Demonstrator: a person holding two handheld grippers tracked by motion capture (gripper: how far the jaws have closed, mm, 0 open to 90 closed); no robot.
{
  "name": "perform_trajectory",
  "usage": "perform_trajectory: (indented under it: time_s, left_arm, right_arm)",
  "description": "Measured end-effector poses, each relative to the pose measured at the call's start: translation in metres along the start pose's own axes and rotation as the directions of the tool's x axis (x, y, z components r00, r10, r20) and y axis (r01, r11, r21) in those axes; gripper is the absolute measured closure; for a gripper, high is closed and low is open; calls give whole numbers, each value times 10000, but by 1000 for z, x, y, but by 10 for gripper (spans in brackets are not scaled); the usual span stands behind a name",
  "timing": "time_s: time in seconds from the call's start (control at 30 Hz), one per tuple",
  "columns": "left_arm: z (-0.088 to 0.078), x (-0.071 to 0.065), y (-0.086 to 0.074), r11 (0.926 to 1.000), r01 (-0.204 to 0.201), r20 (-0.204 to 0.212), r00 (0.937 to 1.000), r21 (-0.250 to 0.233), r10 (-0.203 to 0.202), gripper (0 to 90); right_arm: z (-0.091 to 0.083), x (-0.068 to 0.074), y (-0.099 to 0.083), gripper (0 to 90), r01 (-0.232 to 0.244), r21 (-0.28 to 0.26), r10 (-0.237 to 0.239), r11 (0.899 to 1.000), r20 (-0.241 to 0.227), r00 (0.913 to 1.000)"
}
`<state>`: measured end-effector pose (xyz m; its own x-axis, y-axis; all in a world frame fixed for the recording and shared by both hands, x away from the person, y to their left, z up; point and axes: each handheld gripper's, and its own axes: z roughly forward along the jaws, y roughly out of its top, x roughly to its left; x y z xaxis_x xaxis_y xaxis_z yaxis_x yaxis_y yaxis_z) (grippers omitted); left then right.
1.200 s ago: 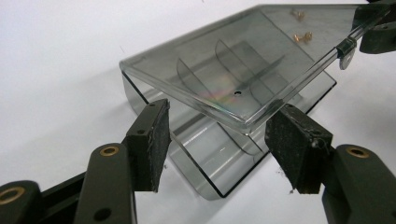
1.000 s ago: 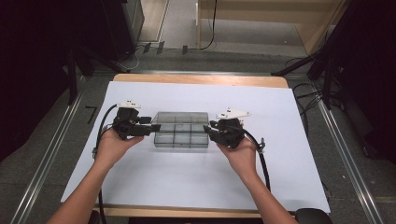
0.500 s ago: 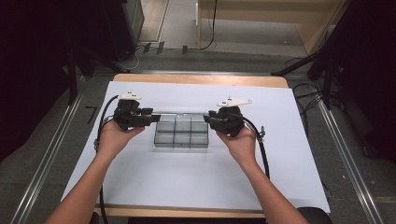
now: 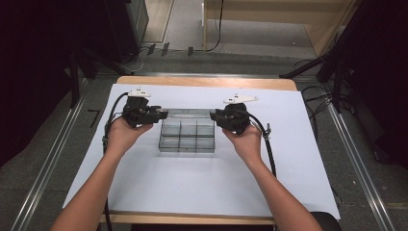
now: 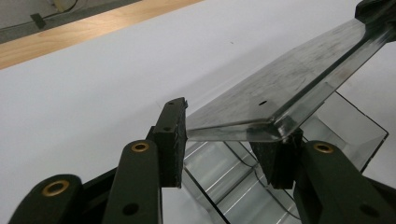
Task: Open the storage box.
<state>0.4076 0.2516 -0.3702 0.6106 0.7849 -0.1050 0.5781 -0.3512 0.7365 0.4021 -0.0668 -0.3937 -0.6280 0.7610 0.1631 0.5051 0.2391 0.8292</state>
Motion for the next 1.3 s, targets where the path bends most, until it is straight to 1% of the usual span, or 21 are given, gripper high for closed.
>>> perform_trajectory:
  time_s: [0.07, 0.2, 0.3, 0.33, 0.4, 0.53, 0.67, 0.87, 0.9, 1.07, 1.1, 1.13, 1.2, 1.3]
  left_arm:
    - [2, 2, 0, 9999, 110, 44, 9999, -89, -110, 586]
    - [7, 8, 0, 9993, 340, 52, 9994, -161, -340, 594]
    - [11, 11, -1, 9983, 457, 98, 9989, -349, -453, 604]
    - [12, 13, -1, 9983, 493, 115, 9987, -305, -489, 609]
    - [16, 15, -1, 9989, 458, 1, 9990, -101, -458, 613]
    - [21, 16, -2, 9990, 406, -133, 9991, -162, -408, 616]
    - [25, 18, 3, 9988, 422, -156, 9990, -262, -427, 619]
    - [31, 20, 6, 9988, 413, -234, 9988, -274, -419, 619]
    - [34, 21, 6, 9985, 468, -249, 9986, -281, -475, 619]
    - [39, 24, 6, 9981, 578, -306, 9978, -198, -584, 620]
    - [42, 25, 6, 9973, 682, -398, 9968, -258, -692, 626]
    - [42, 25, 6, 9973, 682, -398, 9968, -258, -692, 633]
    - [46, 26, 6, 9954, 898, -430, 9949, -321, -912, 634]
    - [49, 28, 5, 9949, 969, -495, 9939, -274, -982, 634]
  right_arm:
    - [2, -1, 1, 728, -68, -26, 68, 10000, 11, 10000]
    - [7, -4, 4, 727, -33, -44, 33, 10000, 90, 10000]
    - [12, -8, 5, 722, -146, -117, 147, 9998, 67, 9999]
    - [13, -9, 5, 721, -190, -146, 191, 9997, 78, 9998]
    - [16, -10, 5, 721, -214, -257, 217, 9994, 131, 9997]
    - [24, -14, 2, 724, -270, -280, 276, 9992, 205, 9994]
    - [33, -17, -1, 741, -419, -324, 431, 9986, 380, 9983]
    - [39, -18, -1, 749, -449, -412, 471, 9981, 555, 9973]
    - [42, -19, -2, 747, -526, -365, 548, 9979, 614, 9966]
    - [49, -18, -3, 739, -563, -341, 589, 9978, 788, 9951]
    - [51, -19, -3, 738, -685, -380, 715, 9969, 833, 9940]
    - [51, -19, -3, 738, -685, -380, 715, 9969, 833, 9940]
    - [54, -20, -4, 736, -848, -422, 881, 9955, 834, 9926]
    - [58, -20, -5, 723, -958, -444, 995, 9944, 918, 9908]
